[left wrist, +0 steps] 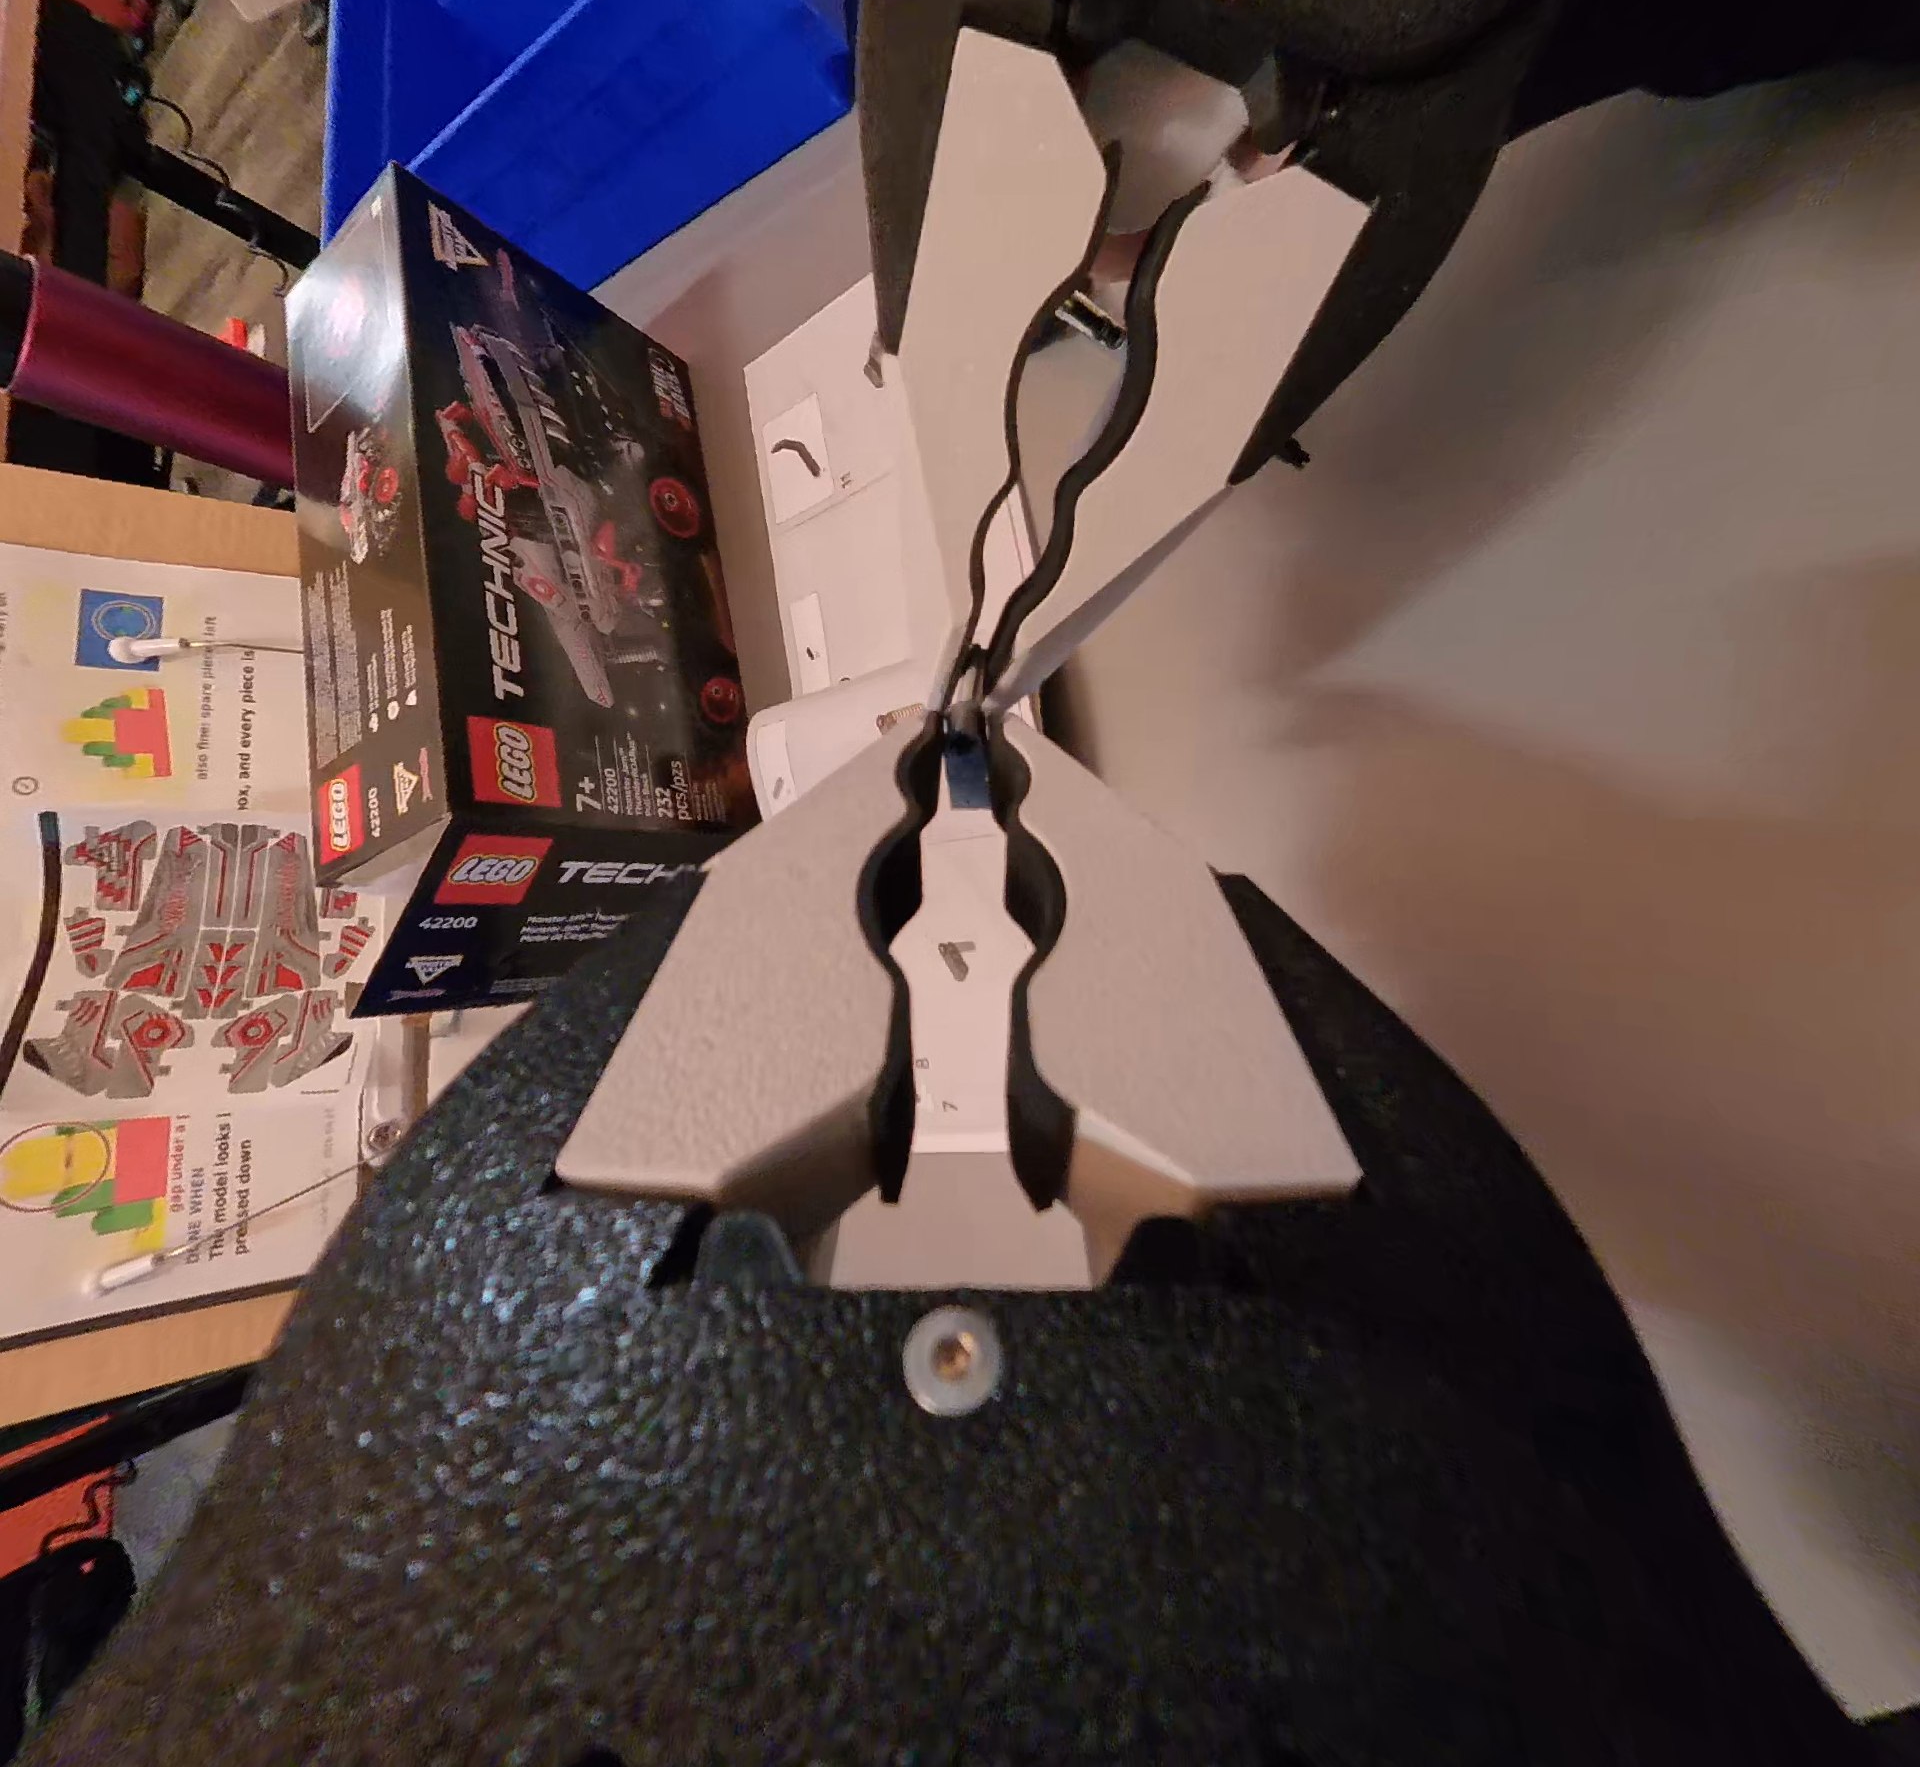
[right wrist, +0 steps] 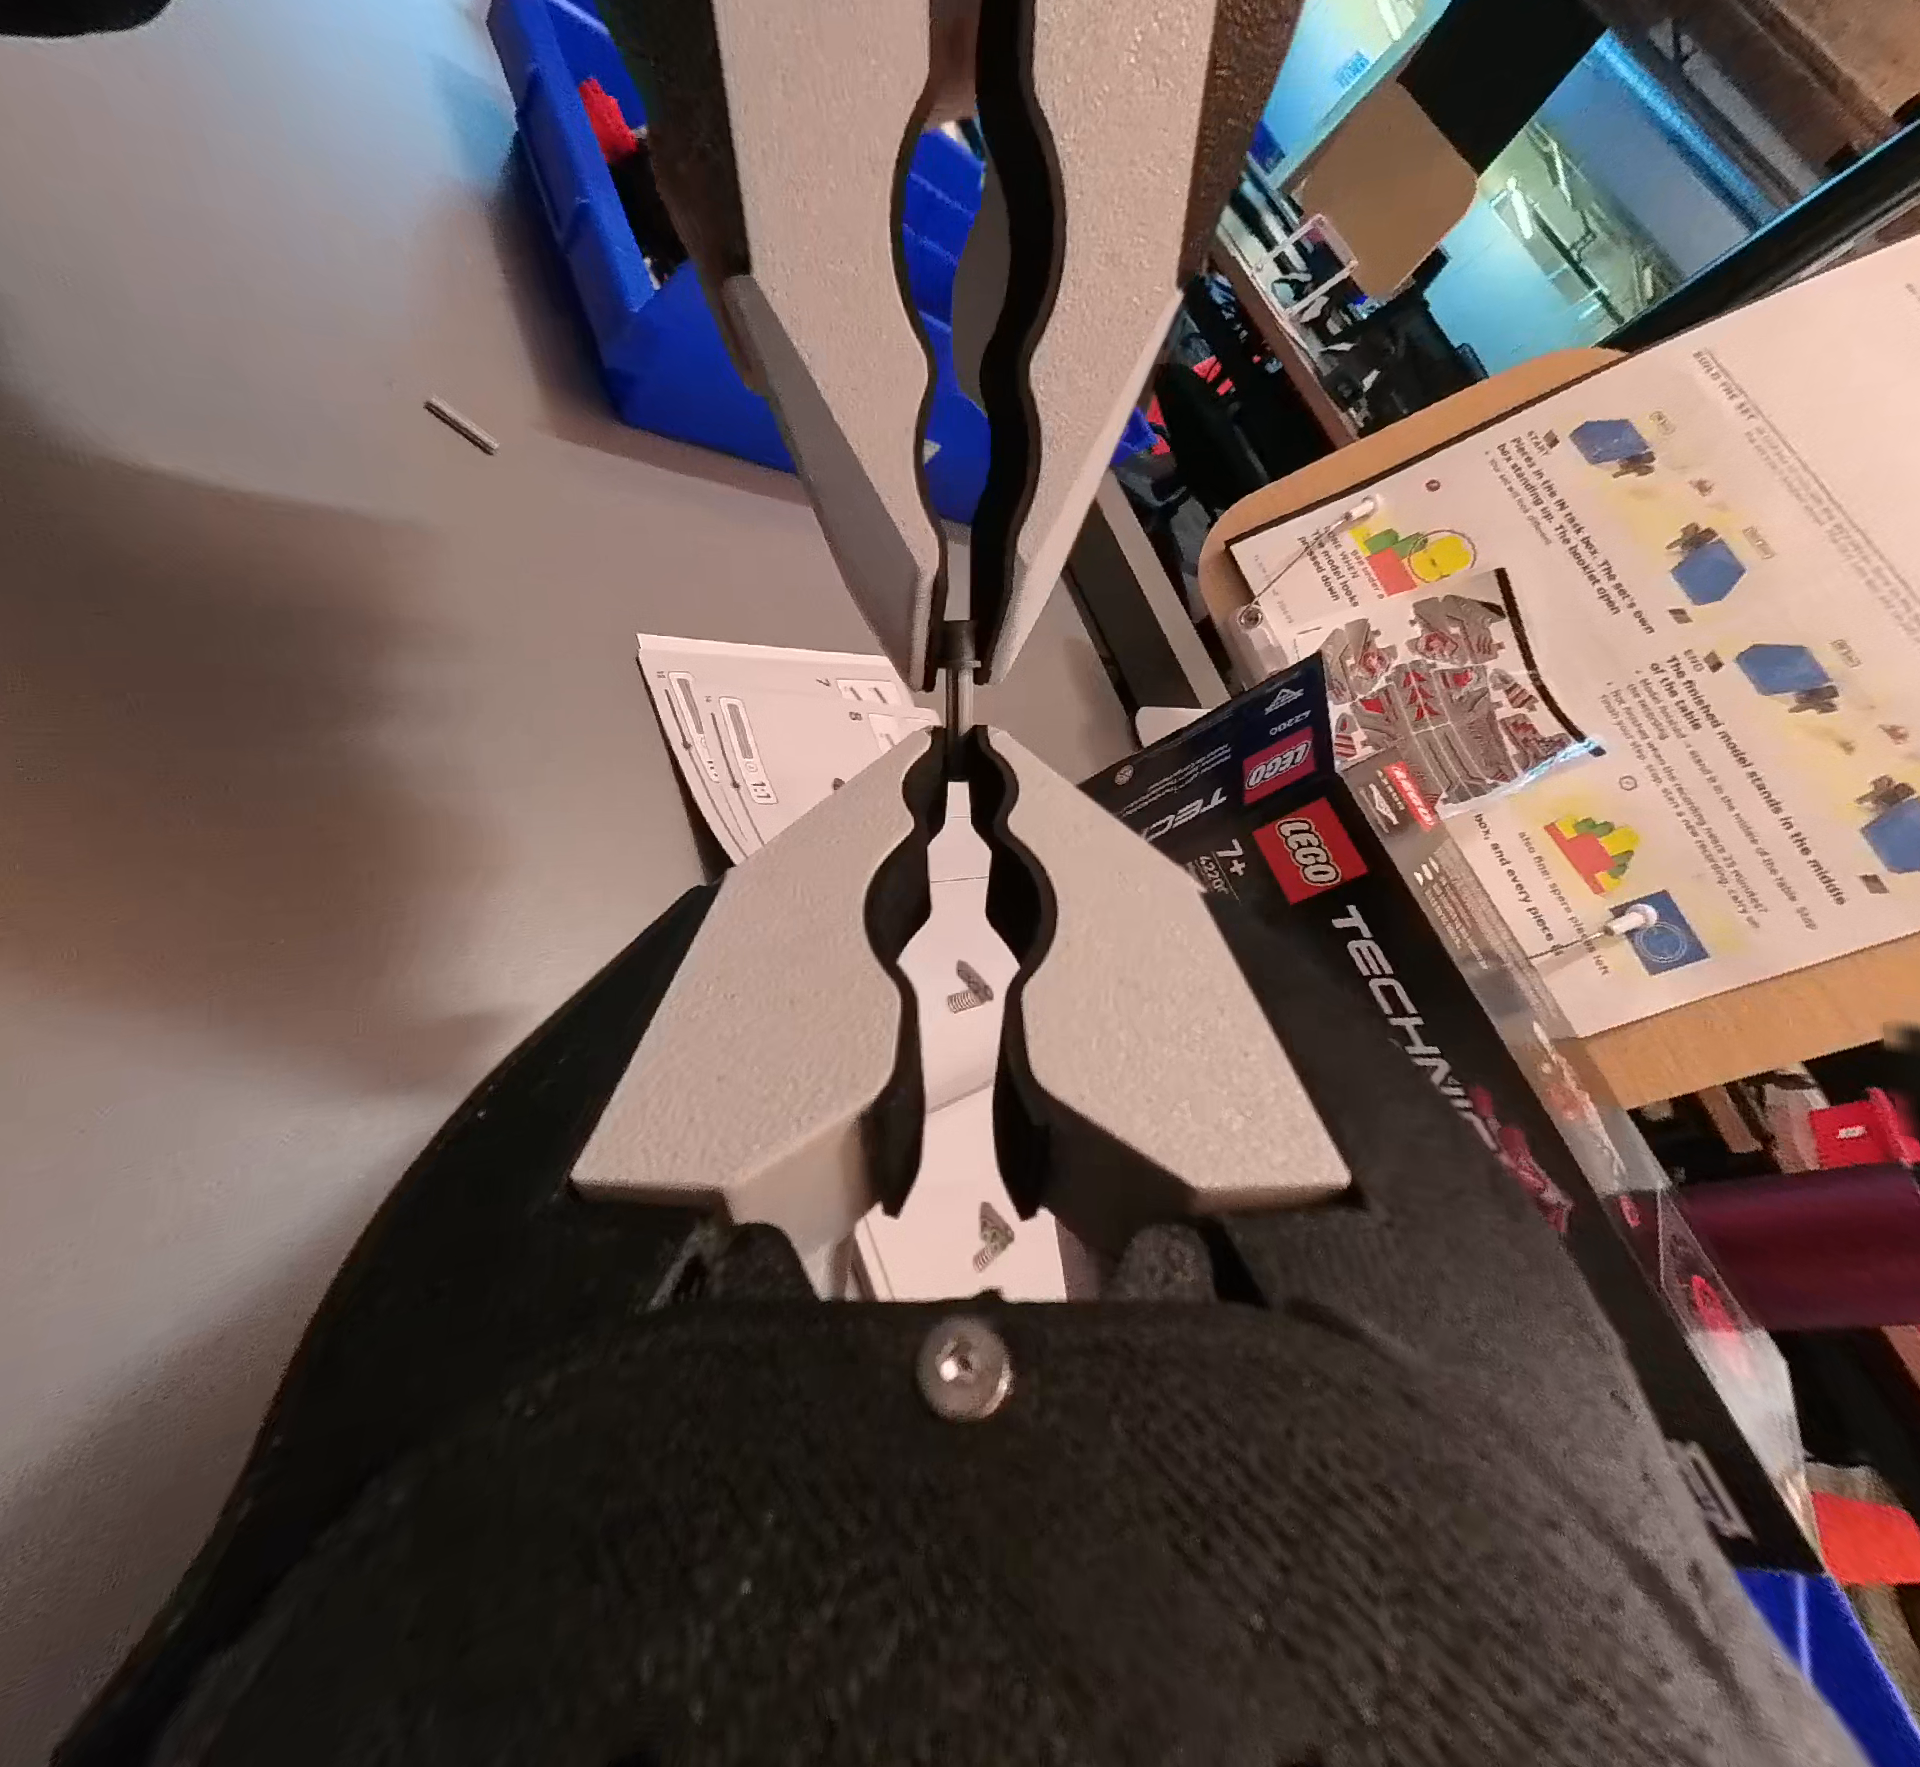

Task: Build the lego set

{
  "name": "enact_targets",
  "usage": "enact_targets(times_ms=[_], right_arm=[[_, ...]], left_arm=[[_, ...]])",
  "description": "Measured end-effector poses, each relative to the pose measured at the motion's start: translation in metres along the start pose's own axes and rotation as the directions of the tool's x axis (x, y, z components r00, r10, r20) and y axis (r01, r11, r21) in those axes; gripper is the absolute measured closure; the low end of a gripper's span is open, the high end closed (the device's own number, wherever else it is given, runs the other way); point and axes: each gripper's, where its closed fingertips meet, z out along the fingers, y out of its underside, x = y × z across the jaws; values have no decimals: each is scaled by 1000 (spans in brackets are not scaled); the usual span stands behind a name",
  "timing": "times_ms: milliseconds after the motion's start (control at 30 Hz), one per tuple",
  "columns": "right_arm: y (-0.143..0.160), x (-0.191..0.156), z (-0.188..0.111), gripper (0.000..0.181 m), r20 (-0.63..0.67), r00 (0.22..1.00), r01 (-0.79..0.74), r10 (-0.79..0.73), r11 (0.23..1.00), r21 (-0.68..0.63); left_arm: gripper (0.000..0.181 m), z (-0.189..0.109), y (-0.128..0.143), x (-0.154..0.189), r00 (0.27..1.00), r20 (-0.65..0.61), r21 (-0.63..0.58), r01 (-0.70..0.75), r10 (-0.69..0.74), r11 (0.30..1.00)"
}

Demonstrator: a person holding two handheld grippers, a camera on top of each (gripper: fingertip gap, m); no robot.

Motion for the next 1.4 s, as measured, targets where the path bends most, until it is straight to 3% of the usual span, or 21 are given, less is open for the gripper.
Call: enact_targets(times_ms=[33,433,600,800,1167,1267,1400], right_arm=[[0,1,0,180,-2,1000,-17,17,1000,3],[-12,7,-7,180,26,992,-122,120,986,117],[-13,7,-6,180,1,996,-89,89,990,109],[-3,-1,-1,180,62,992,-115,112,993,39],[7,-8,6,181,64,994,-88,92,994,-63],[10,-6,7,181,39,997,-57,61,994,-92],[12,-5,7,181,38,996,-72,76,994,-86]], left_arm=[[175,0,-1,-1,1000,7,13,-1,1,1000],[175,-14,-13,-3,996,-42,181,84,-78,980],[176,-15,-11,-4,997,-42,173,76,-70,982],[176,-7,-3,0,988,38,-5,-147,147,989],[176,1,7,2,910,71,-240,-381,407,893],[177,4,8,1,937,74,-238,-315,340,919],[176,5,7,1,985,41,-98,-165,169,981]])
